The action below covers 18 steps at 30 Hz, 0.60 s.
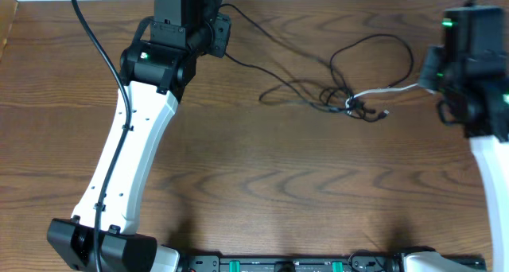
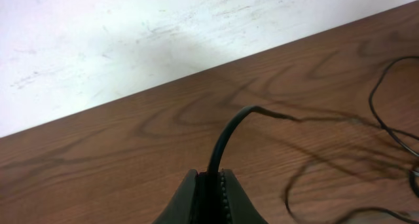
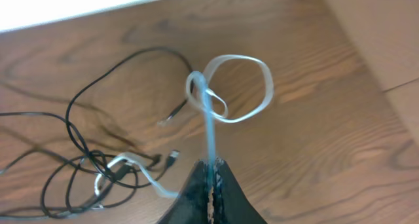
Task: Untangle cables
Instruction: 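Pull the right gripper rightward, drawing the white cable out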
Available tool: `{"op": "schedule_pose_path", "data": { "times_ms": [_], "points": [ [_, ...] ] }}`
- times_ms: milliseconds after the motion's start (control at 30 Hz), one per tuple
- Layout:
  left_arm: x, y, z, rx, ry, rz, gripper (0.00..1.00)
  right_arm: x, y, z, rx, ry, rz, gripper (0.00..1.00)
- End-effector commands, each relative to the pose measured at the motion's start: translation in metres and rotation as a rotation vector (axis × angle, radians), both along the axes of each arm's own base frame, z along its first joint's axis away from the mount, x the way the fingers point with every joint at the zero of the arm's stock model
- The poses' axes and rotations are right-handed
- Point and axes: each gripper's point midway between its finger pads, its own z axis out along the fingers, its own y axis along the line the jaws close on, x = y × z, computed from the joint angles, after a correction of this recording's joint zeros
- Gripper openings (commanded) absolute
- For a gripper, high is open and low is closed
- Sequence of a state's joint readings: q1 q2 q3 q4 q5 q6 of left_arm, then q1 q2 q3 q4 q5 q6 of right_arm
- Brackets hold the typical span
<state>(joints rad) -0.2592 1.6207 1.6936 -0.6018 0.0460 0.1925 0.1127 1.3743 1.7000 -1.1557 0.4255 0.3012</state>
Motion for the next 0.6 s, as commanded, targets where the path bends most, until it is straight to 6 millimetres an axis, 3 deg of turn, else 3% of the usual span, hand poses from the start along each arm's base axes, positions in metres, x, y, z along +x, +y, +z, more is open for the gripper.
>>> {"op": "schedule_pose_path", "data": {
  "times_ms": [0,267,500,567],
  "points": [
    [-0.003,0.004,0.012,0.018,-0.035,0.003,0.08,-0.012,-0.014,0.028,-0.029,-0.053,-0.024,0.01],
    [0.001,0.008,0.005,0.045,-0.026,0.014,0.08,-0.029,-0.034,0.047,-0.034,-0.078,-0.076,0.01],
    [0.001,0.008,0.006,0.046,-0.026,0.014,0.08,-0.014,-0.010,0.023,0.034,0.009,0.059,0.02],
    [0.001,0.008,0.005,0.046,-0.026,0.014,0.08,-0.008,-0.003,0.010,0.063,0.053,0.091,0.09]
  ]
}}
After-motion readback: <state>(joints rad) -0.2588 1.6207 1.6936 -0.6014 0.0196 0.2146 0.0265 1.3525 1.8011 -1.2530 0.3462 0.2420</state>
